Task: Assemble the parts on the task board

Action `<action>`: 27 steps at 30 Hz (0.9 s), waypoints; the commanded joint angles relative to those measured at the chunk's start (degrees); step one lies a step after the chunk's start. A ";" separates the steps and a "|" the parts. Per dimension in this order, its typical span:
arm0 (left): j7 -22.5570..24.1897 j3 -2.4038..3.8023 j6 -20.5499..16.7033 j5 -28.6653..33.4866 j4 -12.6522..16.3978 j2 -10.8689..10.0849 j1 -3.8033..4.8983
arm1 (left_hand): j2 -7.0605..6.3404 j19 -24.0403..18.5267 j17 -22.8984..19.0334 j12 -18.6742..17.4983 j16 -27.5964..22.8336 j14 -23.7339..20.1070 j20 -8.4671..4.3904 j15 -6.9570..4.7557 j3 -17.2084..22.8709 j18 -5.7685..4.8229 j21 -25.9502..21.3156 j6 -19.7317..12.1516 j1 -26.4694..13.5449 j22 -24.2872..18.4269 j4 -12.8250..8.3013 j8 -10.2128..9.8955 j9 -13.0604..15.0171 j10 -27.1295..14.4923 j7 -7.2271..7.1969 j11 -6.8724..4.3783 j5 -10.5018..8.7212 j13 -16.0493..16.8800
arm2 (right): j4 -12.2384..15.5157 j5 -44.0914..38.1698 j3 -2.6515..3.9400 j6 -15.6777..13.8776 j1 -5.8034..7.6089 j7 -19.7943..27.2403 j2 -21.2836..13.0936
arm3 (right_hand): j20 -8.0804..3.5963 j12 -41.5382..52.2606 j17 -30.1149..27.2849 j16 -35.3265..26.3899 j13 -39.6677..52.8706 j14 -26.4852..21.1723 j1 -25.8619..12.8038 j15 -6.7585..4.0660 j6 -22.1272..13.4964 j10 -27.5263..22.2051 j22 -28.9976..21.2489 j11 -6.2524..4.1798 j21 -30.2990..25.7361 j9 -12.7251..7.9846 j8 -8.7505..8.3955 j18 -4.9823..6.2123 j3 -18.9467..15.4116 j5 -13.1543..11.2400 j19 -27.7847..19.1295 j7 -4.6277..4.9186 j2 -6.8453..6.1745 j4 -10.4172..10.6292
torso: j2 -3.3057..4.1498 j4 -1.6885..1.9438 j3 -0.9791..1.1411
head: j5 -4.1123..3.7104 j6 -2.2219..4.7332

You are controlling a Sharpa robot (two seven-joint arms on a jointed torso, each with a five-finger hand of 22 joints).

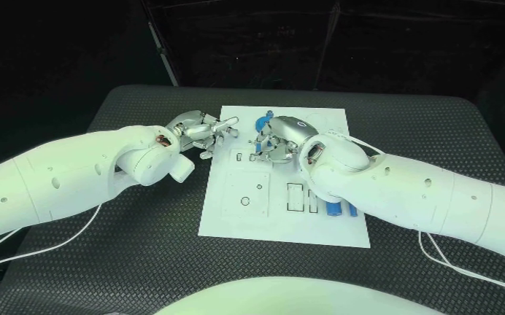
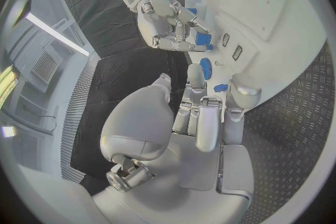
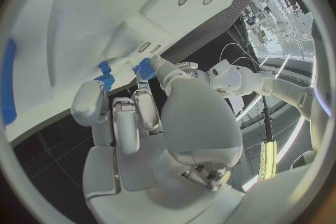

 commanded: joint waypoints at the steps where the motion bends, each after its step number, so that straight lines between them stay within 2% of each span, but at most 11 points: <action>1: 1.82 0.11 -0.82 0.95 0.15 -0.04 0.09 | 0.20 -0.56 8.04 -0.24 -0.31 3.06 -0.12 -0.11 -0.49 1.06 -0.36 -0.14 0.67 -0.31 0.00 -0.21 -0.09 -0.55 0.47 0.14 0.02 -0.10 | -0.02 -2.40 0.02 2.54 0.03 -0.93 0.15 | 0.20 -0.06 13.56 0.16 0.90 5.72 0.13 0.06 0.41 -0.33 -0.05 0.00 -0.16 0.05 0.24 0.39 -0.03 0.23 -0.25 -0.07 0.44 0.06 | 0.00 -0.05 0.05 | 0.03 -0.13; 15: 2.77 0.16 -1.14 3.21 0.27 0.03 0.10 | 0.36 -1.18 7.40 -0.55 -0.84 2.77 -0.04 -0.02 -0.91 1.25 -1.24 -0.27 1.13 -1.23 -0.11 -0.28 -0.25 -1.00 0.57 0.25 0.02 -0.24 | -0.30 -3.65 0.01 5.03 -0.06 -1.71 0.51 | 0.18 -0.17 13.46 0.11 0.77 5.69 0.18 0.04 0.39 -0.45 -0.13 -0.01 -0.20 0.04 0.23 0.41 -0.08 0.23 -0.30 -0.07 0.39 0.04 | 0.00 -0.10 0.11 | 0.18 -0.36; 27: 3.03 0.16 -0.93 3.29 0.17 0.14 0.10 | 0.36 -1.32 7.28 -0.63 -0.95 2.71 -0.01 0.01 -1.06 1.29 -1.46 -0.29 1.28 -1.45 -0.16 -0.29 -0.29 -1.10 0.60 0.27 0.02 -0.28 | -0.92 -4.34 0.01 5.54 -0.30 -1.82 1.02 | 0.16 -0.26 13.37 0.06 0.67 5.67 0.14 0.02 0.28 -0.56 -0.27 0.00 -0.29 0.01 0.18 0.43 -0.20 0.20 -0.38 -0.04 0.28 0.07 | 0.01 -0.04 0.08 | 0.10 -0.56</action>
